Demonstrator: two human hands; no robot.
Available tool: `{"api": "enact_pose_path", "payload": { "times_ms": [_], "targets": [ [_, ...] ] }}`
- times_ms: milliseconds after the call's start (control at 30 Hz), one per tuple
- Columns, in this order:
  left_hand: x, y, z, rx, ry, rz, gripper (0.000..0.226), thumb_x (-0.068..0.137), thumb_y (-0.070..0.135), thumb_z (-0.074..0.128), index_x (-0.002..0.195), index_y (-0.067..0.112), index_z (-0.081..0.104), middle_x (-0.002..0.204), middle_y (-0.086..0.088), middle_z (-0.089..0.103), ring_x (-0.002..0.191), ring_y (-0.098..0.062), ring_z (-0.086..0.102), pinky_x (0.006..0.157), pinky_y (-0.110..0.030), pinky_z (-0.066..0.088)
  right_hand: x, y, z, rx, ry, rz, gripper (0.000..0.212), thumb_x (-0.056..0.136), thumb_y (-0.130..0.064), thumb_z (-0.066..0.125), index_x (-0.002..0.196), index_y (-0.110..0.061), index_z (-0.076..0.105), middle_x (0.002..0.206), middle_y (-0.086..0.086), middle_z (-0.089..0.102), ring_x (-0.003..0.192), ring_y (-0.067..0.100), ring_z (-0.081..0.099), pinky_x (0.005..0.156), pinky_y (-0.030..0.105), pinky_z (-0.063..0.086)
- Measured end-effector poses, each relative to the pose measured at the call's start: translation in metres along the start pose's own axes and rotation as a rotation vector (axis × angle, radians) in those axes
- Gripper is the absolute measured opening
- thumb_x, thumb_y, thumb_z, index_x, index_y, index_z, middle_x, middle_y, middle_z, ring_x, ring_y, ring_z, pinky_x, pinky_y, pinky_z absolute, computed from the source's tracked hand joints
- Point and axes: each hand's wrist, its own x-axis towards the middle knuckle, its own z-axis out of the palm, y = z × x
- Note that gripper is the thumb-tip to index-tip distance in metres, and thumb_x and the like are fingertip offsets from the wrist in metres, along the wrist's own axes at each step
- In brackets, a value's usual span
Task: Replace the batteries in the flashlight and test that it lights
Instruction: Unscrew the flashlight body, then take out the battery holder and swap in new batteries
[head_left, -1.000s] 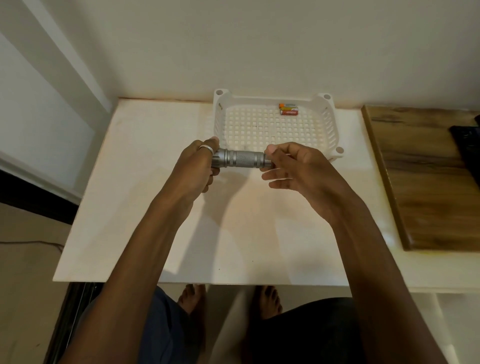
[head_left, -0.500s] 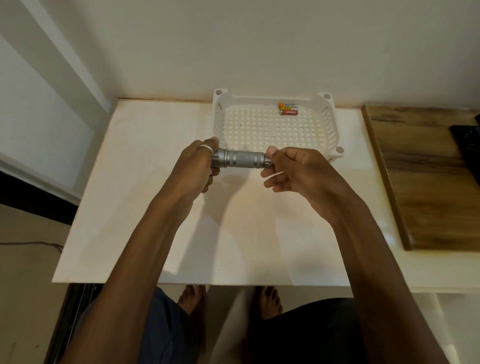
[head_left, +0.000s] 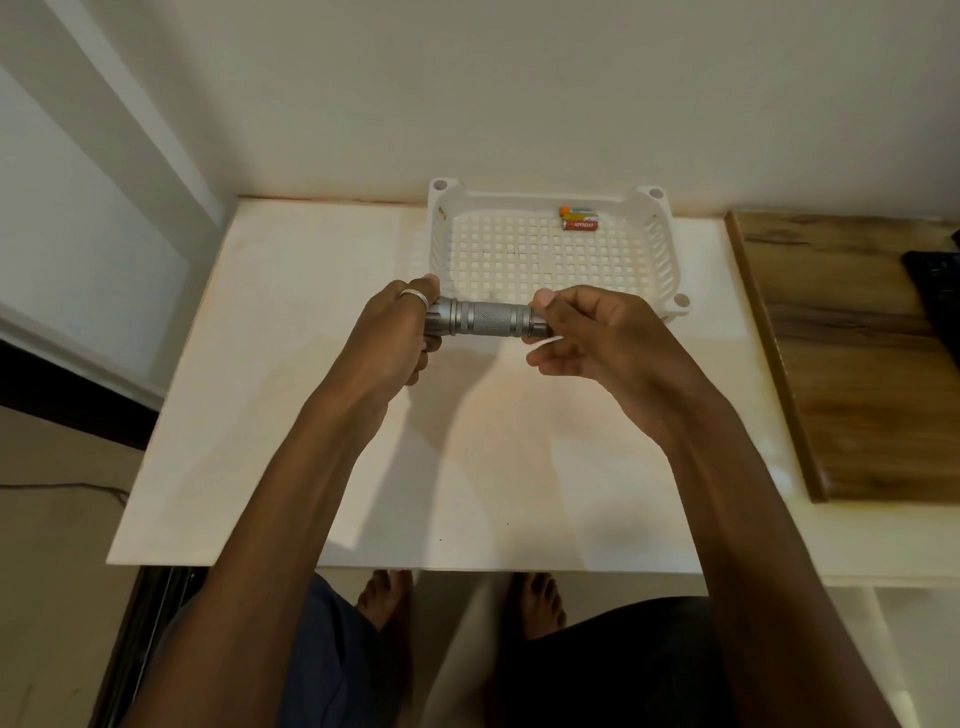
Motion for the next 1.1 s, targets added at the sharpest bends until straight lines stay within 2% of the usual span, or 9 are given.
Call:
{"api": "enact_pose_path", "payload": {
  "times_ms": [167, 300, 500, 600, 733, 833, 900, 1000, 1100],
  "targets": [
    [-0.001, 0.002, 0.001, 0.017, 0.001, -0.019, 0.027, 0.1, 0.042, 0.044, 0.102, 0.021, 0.062, 0.04, 0.016, 0.045, 0.032, -0.003, 0.034, 0.034, -0.015, 0.029, -0.002, 0.0, -0.005, -0.054, -0.027, -0.08, 0.008, 0.096, -0.011, 0.072, 0.102, -0.01, 0.075, 0.089, 0.007, 0.078, 0.081, 0.015, 0.076, 0.076, 0.023, 0.06],
    [-0.001, 0.003, 0.002, 0.025, -0.009, -0.022, 0.024, 0.1, 0.041, 0.044, 0.095, 0.023, 0.06, 0.04, 0.016, 0.044, 0.032, -0.003, 0.033, 0.034, -0.015, 0.028, -0.004, 0.001, -0.012, -0.118, -0.036, -0.146, 0.022, 0.084, -0.007, 0.082, 0.103, -0.016, 0.076, 0.094, 0.0, 0.079, 0.086, 0.012, 0.077, 0.081, 0.024, 0.06],
    [-0.001, 0.003, -0.002, 0.039, 0.006, -0.023, 0.028, 0.1, 0.04, 0.043, 0.104, 0.02, 0.062, 0.039, 0.016, 0.043, 0.031, -0.004, 0.032, 0.034, -0.015, 0.027, -0.006, 0.0, -0.016, -0.246, 0.007, -0.292, 0.031, 0.074, 0.006, 0.084, 0.088, -0.019, 0.074, 0.096, -0.006, 0.078, 0.089, 0.01, 0.075, 0.08, 0.027, 0.058],
    [-0.001, 0.004, -0.005, -0.024, 0.013, -0.034, 0.029, 0.101, 0.038, 0.042, 0.1, 0.019, 0.063, 0.04, 0.015, 0.039, 0.032, -0.005, 0.028, 0.035, -0.015, 0.025, -0.004, 0.003, -0.021, -0.184, 0.023, -0.227, 0.031, 0.074, 0.002, 0.086, 0.09, -0.021, 0.073, 0.094, -0.003, 0.079, 0.09, 0.013, 0.077, 0.076, 0.024, 0.057],
    [-0.002, 0.008, -0.008, -0.106, 0.024, -0.055, 0.027, 0.102, 0.038, 0.042, 0.083, 0.021, 0.052, 0.041, 0.012, 0.037, 0.034, -0.007, 0.025, 0.035, -0.016, 0.022, -0.001, 0.015, -0.023, -0.248, -0.037, -0.063, 0.034, 0.079, 0.0, 0.085, 0.102, -0.022, 0.073, 0.106, 0.008, 0.075, 0.098, 0.022, 0.077, 0.088, 0.034, 0.058],
    [-0.003, 0.01, -0.008, -0.133, 0.034, -0.059, 0.028, 0.102, 0.038, 0.043, 0.079, 0.022, 0.048, 0.041, 0.011, 0.036, 0.034, -0.008, 0.023, 0.035, -0.015, 0.021, 0.002, 0.025, -0.02, -0.59, -0.028, -0.053, 0.03, 0.084, -0.007, 0.081, 0.107, -0.024, 0.073, 0.107, -0.005, 0.073, 0.101, 0.013, 0.073, 0.073, 0.013, 0.049],
    [-0.004, 0.01, -0.009, -0.139, 0.034, -0.056, 0.029, 0.101, 0.038, 0.043, 0.078, 0.022, 0.047, 0.041, 0.011, 0.036, 0.034, -0.008, 0.023, 0.035, -0.015, 0.021, 0.003, 0.028, -0.017, -0.741, 0.009, -0.091, 0.029, 0.085, -0.008, 0.08, 0.11, -0.021, 0.074, 0.107, -0.007, 0.069, 0.1, 0.01, 0.068, 0.072, 0.004, 0.044],
    [-0.005, 0.009, -0.009, -0.15, 0.021, -0.053, 0.029, 0.101, 0.038, 0.043, 0.079, 0.022, 0.048, 0.042, 0.011, 0.037, 0.034, -0.008, 0.024, 0.035, -0.015, 0.022, 0.003, 0.029, -0.014, -0.809, 0.027, -0.146, 0.03, 0.083, -0.007, 0.081, 0.11, -0.018, 0.075, 0.103, -0.011, 0.064, 0.091, 0.003, 0.061, 0.072, -0.005, 0.04],
    [-0.005, 0.009, -0.01, -0.149, 0.011, -0.053, 0.029, 0.101, 0.039, 0.043, 0.079, 0.022, 0.049, 0.042, 0.011, 0.037, 0.035, -0.008, 0.024, 0.035, -0.015, 0.022, 0.003, 0.029, -0.011, -0.852, 0.029, -0.128, 0.03, 0.08, -0.008, 0.084, 0.104, -0.022, 0.075, 0.092, -0.021, 0.06, 0.083, -0.006, 0.057, 0.068, -0.004, 0.039]
  ]
}}
